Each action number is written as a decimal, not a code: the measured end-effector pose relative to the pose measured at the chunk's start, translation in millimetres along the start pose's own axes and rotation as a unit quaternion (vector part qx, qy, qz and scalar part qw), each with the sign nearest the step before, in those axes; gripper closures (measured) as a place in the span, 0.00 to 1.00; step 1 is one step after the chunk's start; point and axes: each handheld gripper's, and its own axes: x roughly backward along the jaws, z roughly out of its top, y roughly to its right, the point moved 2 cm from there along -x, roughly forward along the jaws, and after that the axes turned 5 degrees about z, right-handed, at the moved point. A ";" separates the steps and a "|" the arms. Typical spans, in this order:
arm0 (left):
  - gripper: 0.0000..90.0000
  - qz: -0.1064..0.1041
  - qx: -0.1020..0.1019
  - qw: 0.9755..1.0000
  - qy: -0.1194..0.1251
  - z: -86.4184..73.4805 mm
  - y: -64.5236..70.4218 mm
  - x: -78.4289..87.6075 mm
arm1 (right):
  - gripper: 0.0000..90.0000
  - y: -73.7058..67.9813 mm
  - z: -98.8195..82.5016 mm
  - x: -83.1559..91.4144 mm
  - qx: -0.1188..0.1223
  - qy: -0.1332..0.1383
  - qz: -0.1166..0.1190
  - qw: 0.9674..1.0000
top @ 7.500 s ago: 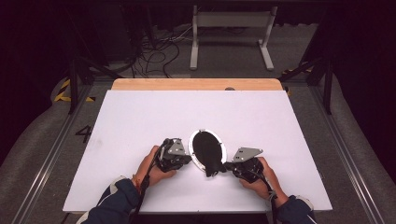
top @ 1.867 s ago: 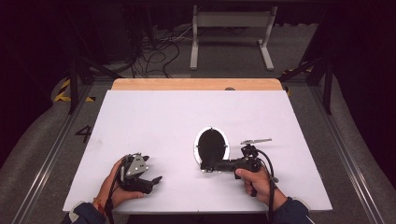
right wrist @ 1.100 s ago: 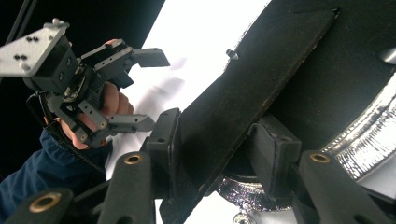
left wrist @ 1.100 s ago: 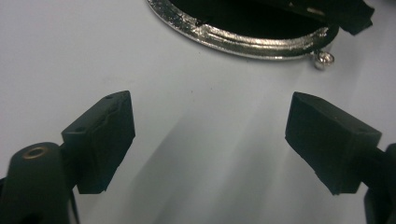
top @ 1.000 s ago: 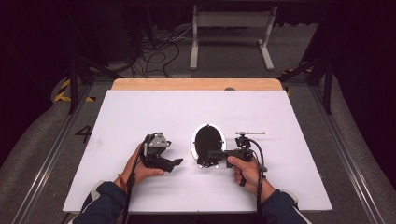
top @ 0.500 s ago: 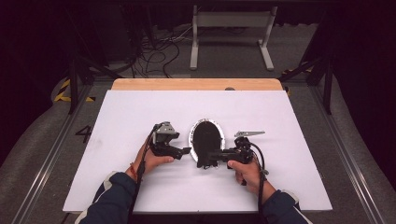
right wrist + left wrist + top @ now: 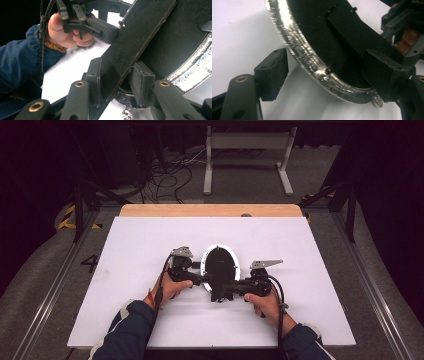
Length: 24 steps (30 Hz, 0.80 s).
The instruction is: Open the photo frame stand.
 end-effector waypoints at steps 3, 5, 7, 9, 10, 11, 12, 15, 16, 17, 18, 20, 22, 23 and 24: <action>0.30 -0.010 -0.006 1.000 0.002 0.4 0.8 1.1 | 0.71 0.5 -0.4 0.2 -0.004 0.002 0.003 1.000; 0.32 -0.006 -0.008 1.000 0.003 0.7 1.6 2.8 | 0.71 0.0 -0.2 0.4 -0.004 0.003 0.003 1.000; 0.38 -0.005 -0.010 1.000 0.003 0.8 0.8 4.4 | 0.71 -0.2 -0.2 0.6 -0.004 0.003 0.004 1.000; 0.46 0.000 -0.011 1.000 0.017 1.4 -0.1 9.1 | 0.72 -1.0 -0.7 1.0 -0.019 0.002 -0.001 1.000; 0.52 0.000 -0.011 1.000 0.017 1.4 -0.1 9.1 | 0.72 -1.0 -0.7 1.0 -0.019 0.002 -0.001 1.000; 0.57 0.001 -0.015 1.000 0.021 1.4 -1.0 11.3 | 0.73 -2.6 -0.9 1.5 -0.019 0.000 -0.005 1.000; 0.60 -0.008 -0.013 1.000 0.026 1.3 -1.1 13.7 | 0.73 -3.0 -1.0 1.6 -0.019 -0.001 -0.007 1.000; 0.62 -0.016 -0.023 0.999 0.034 2.3 -0.2 19.4 | 0.75 -3.5 -1.0 1.7 -0.021 -0.001 -0.007 1.000; 0.63 -0.018 -0.028 0.999 0.035 2.6 0.6 20.4 | 0.76 -4.0 -0.9 1.5 -0.021 -0.002 -0.009 1.000; 0.64 -0.018 -0.029 0.999 0.035 2.8 1.7 21.4 | 0.76 -4.5 -0.8 1.5 -0.019 -0.003 -0.010 1.000; 0.64 -0.020 -0.031 0.999 0.035 3.0 2.8 21.9 | 0.77 -5.0 -0.7 1.6 -0.020 -0.004 -0.009 1.000; 0.65 -0.020 -0.035 0.999 0.033 2.9 6.6 21.6 | 0.77 -7.4 0.1 1.9 -0.020 -0.004 -0.011 1.000; 0.64 -0.022 -0.045 0.998 0.032 2.8 12.0 19.5 | 0.78 -10.1 0.6 2.2 -0.020 -0.005 -0.010 1.000; 0.64 -0.021 -0.052 0.998 0.033 3.3 13.3 20.0 | 0.79 -11.0 0.5 2.0 -0.017 -0.004 -0.012 1.000; 0.64 -0.024 -0.053 0.998 0.036 3.7 14.0 20.3 | 0.79 -11.3 0.2 2.1 -0.016 -0.006 -0.012 1.000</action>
